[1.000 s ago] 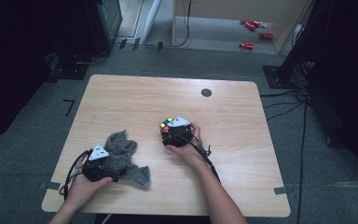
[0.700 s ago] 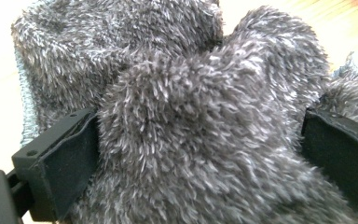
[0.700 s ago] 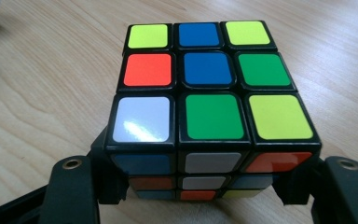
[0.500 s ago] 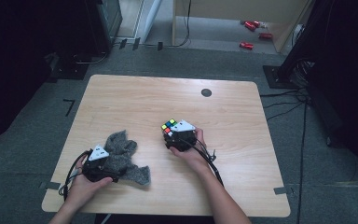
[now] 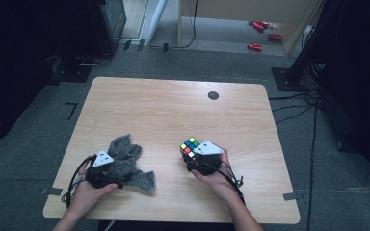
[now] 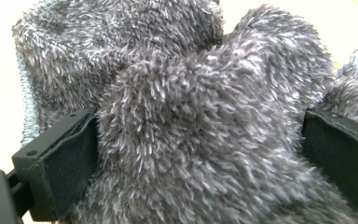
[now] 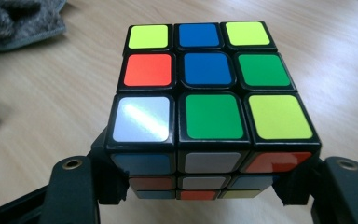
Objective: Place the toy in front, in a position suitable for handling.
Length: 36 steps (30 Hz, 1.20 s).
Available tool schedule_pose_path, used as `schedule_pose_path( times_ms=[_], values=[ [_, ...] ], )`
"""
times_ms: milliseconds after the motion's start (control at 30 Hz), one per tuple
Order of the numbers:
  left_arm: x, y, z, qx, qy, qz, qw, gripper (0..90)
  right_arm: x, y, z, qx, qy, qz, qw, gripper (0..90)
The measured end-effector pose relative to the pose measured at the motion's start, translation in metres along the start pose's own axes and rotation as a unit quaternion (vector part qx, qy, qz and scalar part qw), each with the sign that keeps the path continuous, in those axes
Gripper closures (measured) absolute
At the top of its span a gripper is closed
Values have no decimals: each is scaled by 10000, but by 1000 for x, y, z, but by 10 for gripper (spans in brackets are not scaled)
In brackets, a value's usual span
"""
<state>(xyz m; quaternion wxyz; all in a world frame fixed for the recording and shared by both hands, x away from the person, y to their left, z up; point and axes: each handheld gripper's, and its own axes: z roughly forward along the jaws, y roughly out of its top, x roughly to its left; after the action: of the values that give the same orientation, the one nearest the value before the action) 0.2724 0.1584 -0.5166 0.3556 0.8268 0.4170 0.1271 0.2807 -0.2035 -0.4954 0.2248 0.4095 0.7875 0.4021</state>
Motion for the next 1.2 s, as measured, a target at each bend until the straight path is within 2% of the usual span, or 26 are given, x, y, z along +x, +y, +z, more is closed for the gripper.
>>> schedule_pose_path(
  times_ms=[67, 167, 367, 533, 633, 733, 800, 933, 1067, 1200],
  values=[
    [0, 0, -1, 2, 6, -13, 10000, 13, -1, -7, -9, 25, -17, 8, 10000, 345],
    [-3, -2, -2, -53, 89, 26, 9999, 73, -4, -18, -20, 45, -64, -22, 10000, 345],
    [-5, -1, -2, -33, 128, 43, 9999, 74, -11, -31, -39, 140, -93, 93, 9998, 345],
    [-9, -2, -2, -59, 266, 124, 9996, 74, -14, -38, -51, 162, -91, 54, 9998, 345],
    [-11, -2, -3, -68, 237, 185, 9995, 85, -16, -42, -54, 133, -86, 73, 9998, 345],
    [-12, -3, -4, -154, 130, 247, 9995, 182, -17, -46, -53, 178, -87, 150, 9997, 345],
    [-13, -3, -5, -211, -10, 282, 9994, 303, -16, -46, -51, 177, -76, 139, 9997, 345],
    [-17, -4, -8, -278, -150, 450, 9985, 477, -9, -41, -47, 130, 38, 56, 9999, 345],
    [-19, -3, -11, -366, -332, 515, 9974, 658, -1, -37, -41, 139, 164, -34, 9998, 345],
    [-22, 2, -20, -679, -407, 515, 9955, 712, 5, -35, -39, 158, 247, -113, 9995, 345]
  ],
)
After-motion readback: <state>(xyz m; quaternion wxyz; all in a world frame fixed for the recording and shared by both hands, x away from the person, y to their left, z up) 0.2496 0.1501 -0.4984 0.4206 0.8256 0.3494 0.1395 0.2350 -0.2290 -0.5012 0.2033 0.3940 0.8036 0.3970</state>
